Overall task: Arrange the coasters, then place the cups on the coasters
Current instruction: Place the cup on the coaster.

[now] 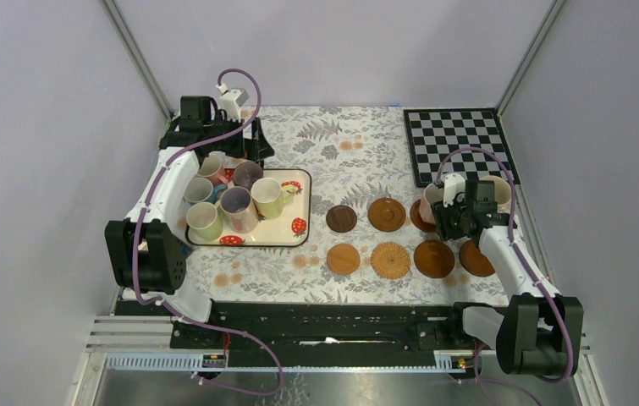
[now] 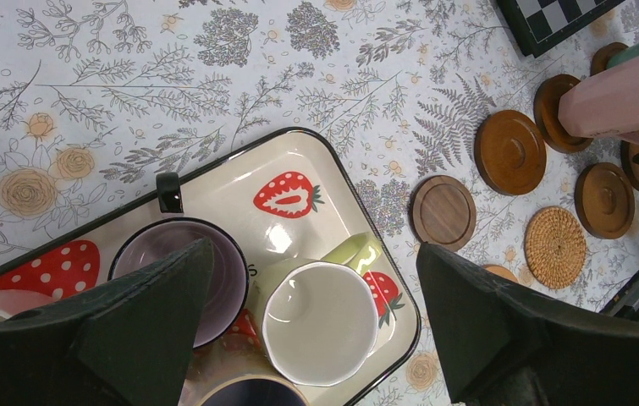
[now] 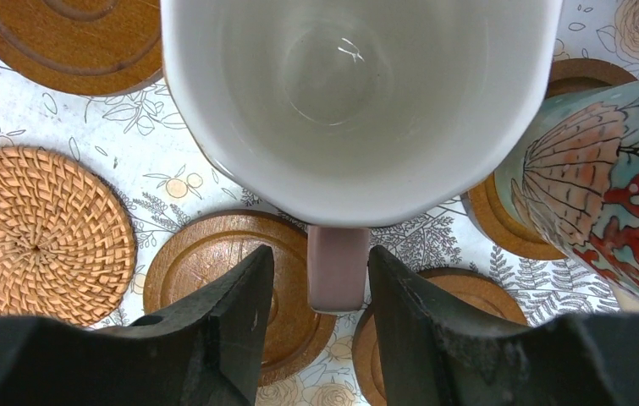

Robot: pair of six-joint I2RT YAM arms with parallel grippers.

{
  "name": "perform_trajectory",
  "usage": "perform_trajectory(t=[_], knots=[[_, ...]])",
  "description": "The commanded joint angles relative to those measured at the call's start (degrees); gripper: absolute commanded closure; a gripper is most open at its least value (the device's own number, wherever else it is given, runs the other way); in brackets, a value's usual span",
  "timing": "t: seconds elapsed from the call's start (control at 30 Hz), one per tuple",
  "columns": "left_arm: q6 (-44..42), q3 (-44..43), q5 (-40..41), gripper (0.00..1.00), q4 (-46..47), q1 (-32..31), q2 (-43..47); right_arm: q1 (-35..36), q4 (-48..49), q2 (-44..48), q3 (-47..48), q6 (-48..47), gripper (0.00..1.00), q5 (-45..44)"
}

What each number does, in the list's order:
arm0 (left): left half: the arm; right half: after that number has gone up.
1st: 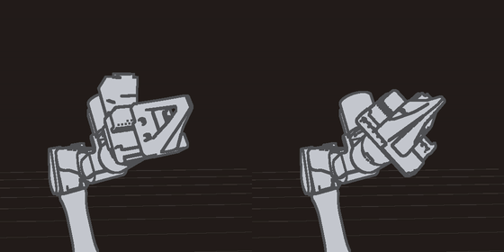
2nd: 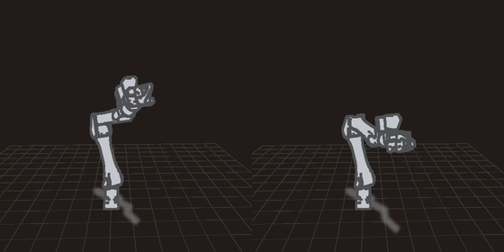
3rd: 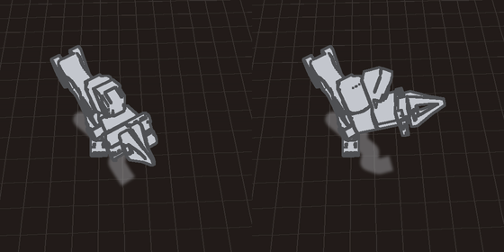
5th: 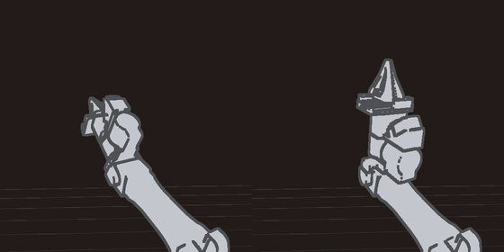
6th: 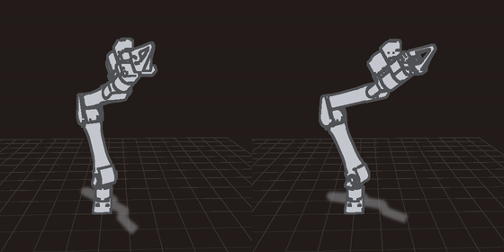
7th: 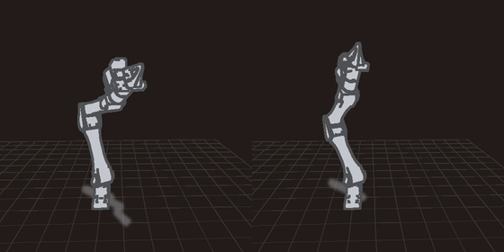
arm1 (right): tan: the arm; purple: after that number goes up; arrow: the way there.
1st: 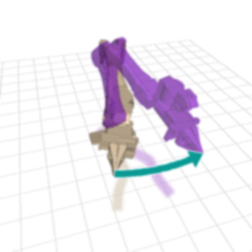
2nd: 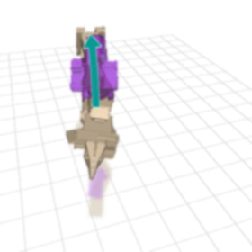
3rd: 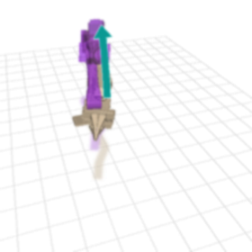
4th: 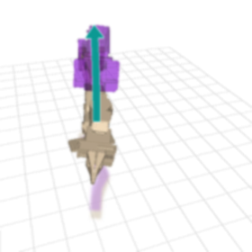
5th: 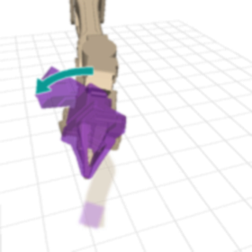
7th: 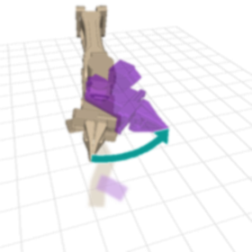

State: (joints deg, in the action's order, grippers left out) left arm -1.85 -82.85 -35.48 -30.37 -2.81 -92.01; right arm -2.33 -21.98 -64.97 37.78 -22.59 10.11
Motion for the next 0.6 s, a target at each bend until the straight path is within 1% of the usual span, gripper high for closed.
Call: perform_trajectory(t=[0.0, 0.27, 0.57], knots=[[0.3, 0.1, -1.5, 0.01, 3.3, -0.3, 1.1, -0.9, -1.3, 0.9, 2.9, -1.8, 0.47, 0.1], [0.5, 0.1, -1.9, 0.01, 3.5, -0.3, 0.7, -2.7, -0.8, -0.7, 4.5, -0.5, 0.46, 0.3], [1.2, -0.6, -2.4, 0.01, 3.7, -0.3, -0.4, -4.6, -1.5, -1.0, 4.8, -3.1, 0.46, 0.5]])
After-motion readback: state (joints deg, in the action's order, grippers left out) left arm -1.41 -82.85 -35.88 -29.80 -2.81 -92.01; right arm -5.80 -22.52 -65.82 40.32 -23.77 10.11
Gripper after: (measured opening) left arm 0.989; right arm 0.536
